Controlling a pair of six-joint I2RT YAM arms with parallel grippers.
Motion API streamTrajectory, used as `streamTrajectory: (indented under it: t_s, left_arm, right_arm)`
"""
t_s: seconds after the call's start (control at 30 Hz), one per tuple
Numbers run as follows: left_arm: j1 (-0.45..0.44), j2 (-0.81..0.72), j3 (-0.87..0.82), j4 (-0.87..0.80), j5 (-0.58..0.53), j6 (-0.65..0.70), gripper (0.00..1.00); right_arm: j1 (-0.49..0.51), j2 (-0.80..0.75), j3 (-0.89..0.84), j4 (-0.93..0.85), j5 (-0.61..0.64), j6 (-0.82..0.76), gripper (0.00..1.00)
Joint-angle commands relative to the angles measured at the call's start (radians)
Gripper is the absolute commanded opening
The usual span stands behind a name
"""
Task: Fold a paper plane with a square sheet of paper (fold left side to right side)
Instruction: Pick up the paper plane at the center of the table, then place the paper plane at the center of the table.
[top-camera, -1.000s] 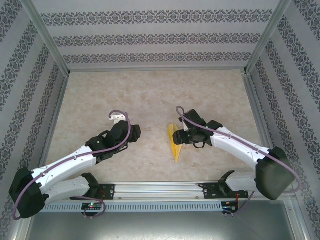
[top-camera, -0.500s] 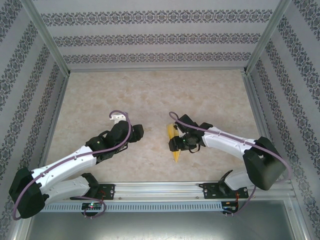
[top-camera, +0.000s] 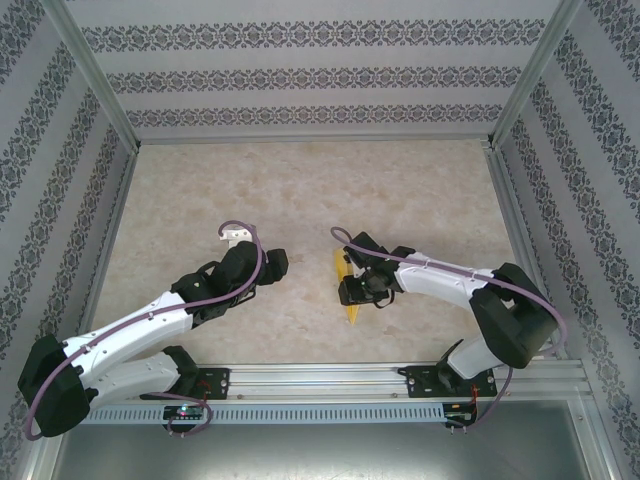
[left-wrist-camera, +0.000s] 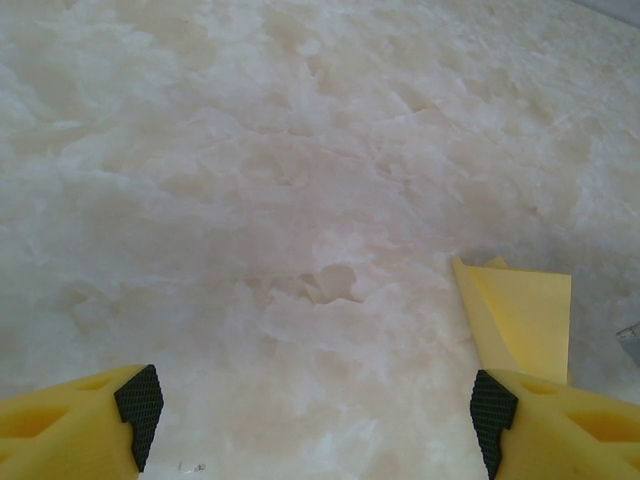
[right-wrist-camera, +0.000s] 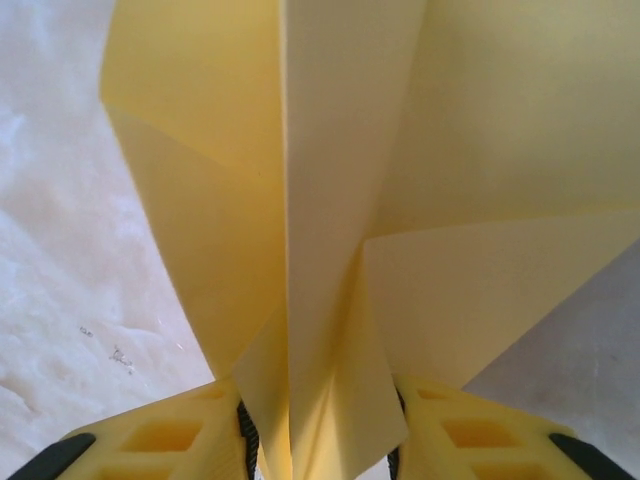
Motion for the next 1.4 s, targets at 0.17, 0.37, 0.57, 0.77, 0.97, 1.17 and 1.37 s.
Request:
streamTrajectory:
  t_s: [0.17, 0.37, 0.57, 0.77, 0.97, 1.17, 1.37]
  left_arm:
    - [0.009, -0.008, 0.010, -0.010, 0.008, 0.031, 0.83]
    - [0.009, -0.009, 0.036, -0.016, 0.049, 0.076, 0.84]
    - [0.009, -0.002, 0.049, 0.011, 0.130, 0.144, 0.91]
    - [0.009, -0.026, -0.001, 0.116, 0.248, 0.231, 1.00]
    - [0.009, -0.040, -0.001, 0.099, 0.260, 0.268, 1.00]
    - [0.009, -0.041, 0.003, 0.074, 0.251, 0.259, 1.00]
    - [0.009, -0.041, 0.006, 0.051, 0.227, 0.254, 1.00]
  right_arm:
    - [0.018, 0.067, 0.053, 0.012, 0.071, 0.037, 0.25]
    - [-0.038, 0.112, 0.199, -0.038, 0.098, 0.032, 0.06]
    - [-0.142, 0.277, 0.477, -0.164, 0.118, -0.038, 0.05]
    - [-0.185, 0.480, 0.737, -0.275, 0.170, -0.089, 0.05]
    - [-0.200, 0.640, 0.903, -0.363, 0.197, -0.114, 0.05]
    - [-0.201, 0.688, 0.940, -0.379, 0.202, -0.117, 0.05]
    - [-0.202, 0.705, 0.932, -0.375, 0.173, -0.131, 0.09]
